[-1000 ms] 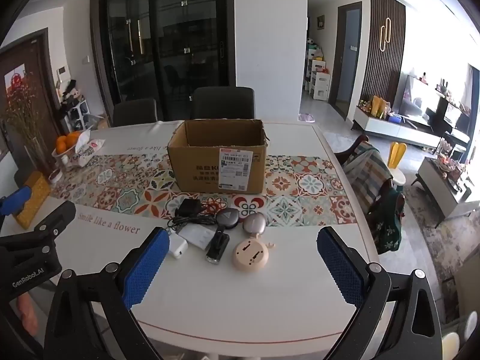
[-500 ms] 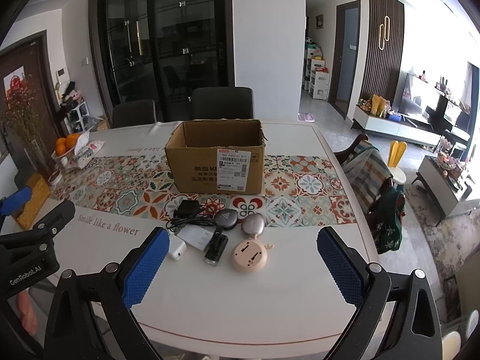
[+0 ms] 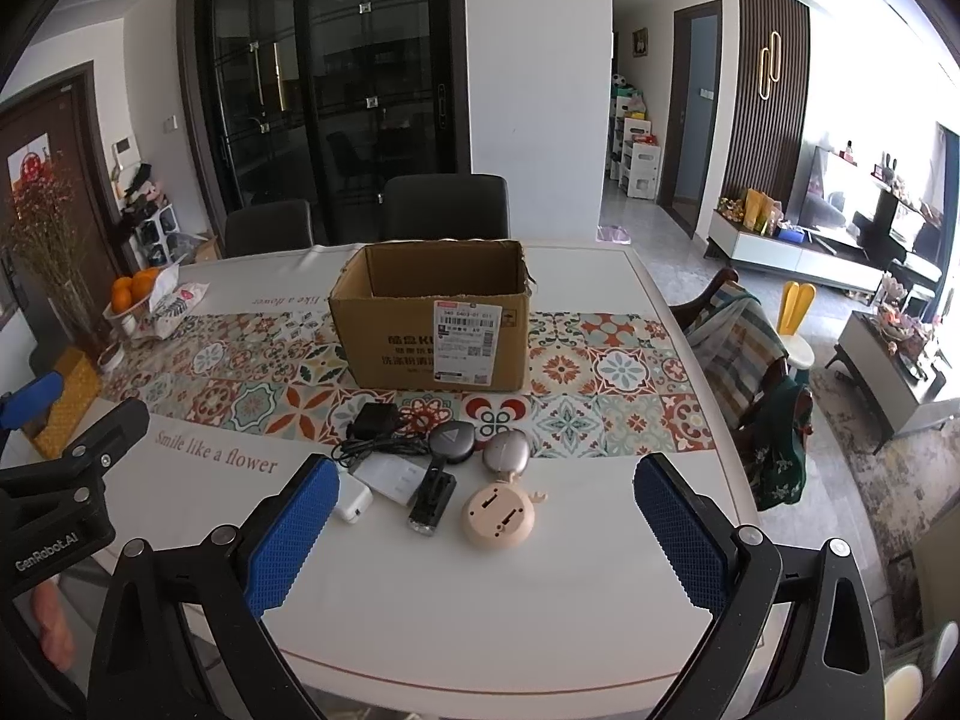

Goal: Organize rigid objects

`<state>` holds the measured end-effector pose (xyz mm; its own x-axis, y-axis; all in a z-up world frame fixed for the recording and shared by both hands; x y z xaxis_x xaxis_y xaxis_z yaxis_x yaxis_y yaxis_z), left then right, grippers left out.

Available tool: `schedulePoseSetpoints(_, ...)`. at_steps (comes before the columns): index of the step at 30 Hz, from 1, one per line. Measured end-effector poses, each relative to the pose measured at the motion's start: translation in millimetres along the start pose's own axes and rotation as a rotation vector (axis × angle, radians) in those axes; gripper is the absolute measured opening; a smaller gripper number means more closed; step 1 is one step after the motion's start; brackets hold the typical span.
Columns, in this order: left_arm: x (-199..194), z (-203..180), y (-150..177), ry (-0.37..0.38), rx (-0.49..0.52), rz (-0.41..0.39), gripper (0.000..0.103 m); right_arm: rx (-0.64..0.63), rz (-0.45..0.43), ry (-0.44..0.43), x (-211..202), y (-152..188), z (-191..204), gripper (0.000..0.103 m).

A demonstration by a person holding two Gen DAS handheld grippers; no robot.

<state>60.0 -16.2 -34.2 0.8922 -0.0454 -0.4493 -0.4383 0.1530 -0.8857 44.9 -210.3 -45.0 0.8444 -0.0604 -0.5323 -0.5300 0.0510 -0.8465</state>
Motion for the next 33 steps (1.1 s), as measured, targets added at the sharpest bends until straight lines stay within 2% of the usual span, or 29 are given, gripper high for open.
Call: schedulePoseSetpoints(33, 3.8, -11.0, -3.6, 0.014, 0.002, -0.001, 0.103, 0.002, 0.006, -0.001, 4.1, 0.4, -1.8, 0.1)
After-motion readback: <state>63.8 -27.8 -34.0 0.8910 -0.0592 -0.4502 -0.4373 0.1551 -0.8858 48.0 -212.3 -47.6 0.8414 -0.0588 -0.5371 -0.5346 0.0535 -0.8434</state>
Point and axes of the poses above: each gripper's, at about its wrist camera, not at the fingertips, and x roughly the way its jaws point, z to its left, y to its underside, the point moved 7 cm from there along x, roughly the way its jaws point, and after that the axes turned 10 degrees about -z, right-handed, at the moved point
